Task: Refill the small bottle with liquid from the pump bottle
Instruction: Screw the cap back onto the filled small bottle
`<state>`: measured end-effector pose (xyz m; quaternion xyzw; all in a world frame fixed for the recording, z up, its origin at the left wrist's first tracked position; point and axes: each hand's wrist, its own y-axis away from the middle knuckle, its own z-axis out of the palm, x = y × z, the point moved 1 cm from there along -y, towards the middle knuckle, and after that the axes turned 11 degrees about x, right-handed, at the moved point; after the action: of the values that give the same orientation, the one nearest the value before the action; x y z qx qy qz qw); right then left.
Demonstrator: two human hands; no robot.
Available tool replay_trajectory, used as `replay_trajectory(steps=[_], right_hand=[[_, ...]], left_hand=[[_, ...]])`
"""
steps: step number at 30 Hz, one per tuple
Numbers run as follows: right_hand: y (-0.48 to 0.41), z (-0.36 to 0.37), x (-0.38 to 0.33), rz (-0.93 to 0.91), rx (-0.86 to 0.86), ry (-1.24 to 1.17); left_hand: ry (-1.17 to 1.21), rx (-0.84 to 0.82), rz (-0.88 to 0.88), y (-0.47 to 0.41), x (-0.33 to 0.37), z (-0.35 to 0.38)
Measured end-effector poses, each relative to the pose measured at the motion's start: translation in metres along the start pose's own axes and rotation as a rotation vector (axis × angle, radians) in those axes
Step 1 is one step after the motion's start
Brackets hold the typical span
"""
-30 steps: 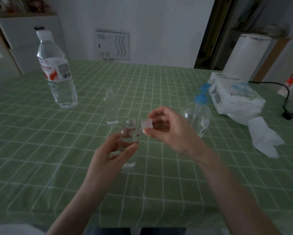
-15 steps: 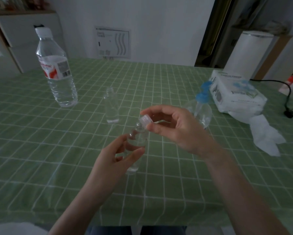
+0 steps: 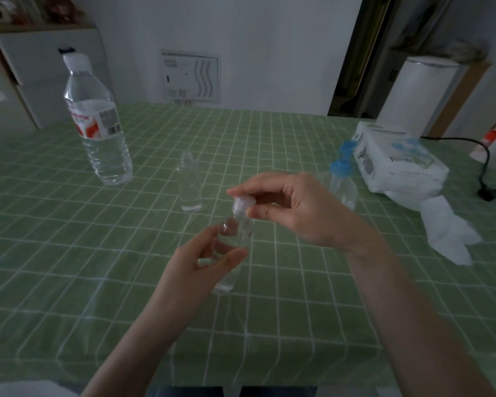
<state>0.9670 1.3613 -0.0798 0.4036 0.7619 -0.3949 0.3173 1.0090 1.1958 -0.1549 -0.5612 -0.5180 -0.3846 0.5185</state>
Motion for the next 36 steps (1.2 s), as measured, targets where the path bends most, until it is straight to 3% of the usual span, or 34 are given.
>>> replay_trajectory(steps=[12, 17, 24, 30, 36], right_hand=[[-0.006, 0.011, 0.003, 0.060, 0.143, 0.179], [0.000, 0.002, 0.006, 0.069, 0.037, 0.054], [-0.003, 0.010, 0.010, 0.028, 0.233, 0.079], [0.002, 0.007, 0.013, 0.094, 0.104, -0.055], [-0.001, 0.011, 0.017, 0.076, 0.229, 0.027]], left_hand=[[0.004, 0.034, 0.000, -0.001, -0.004, 0.004], [0.038, 0.035, 0.003, -0.002, -0.004, 0.005], [0.038, 0.043, 0.025, -0.005, 0.001, 0.010], [0.041, 0.035, 0.036, -0.007, 0.000, 0.011], [0.050, 0.029, 0.036, -0.007, -0.001, 0.014]])
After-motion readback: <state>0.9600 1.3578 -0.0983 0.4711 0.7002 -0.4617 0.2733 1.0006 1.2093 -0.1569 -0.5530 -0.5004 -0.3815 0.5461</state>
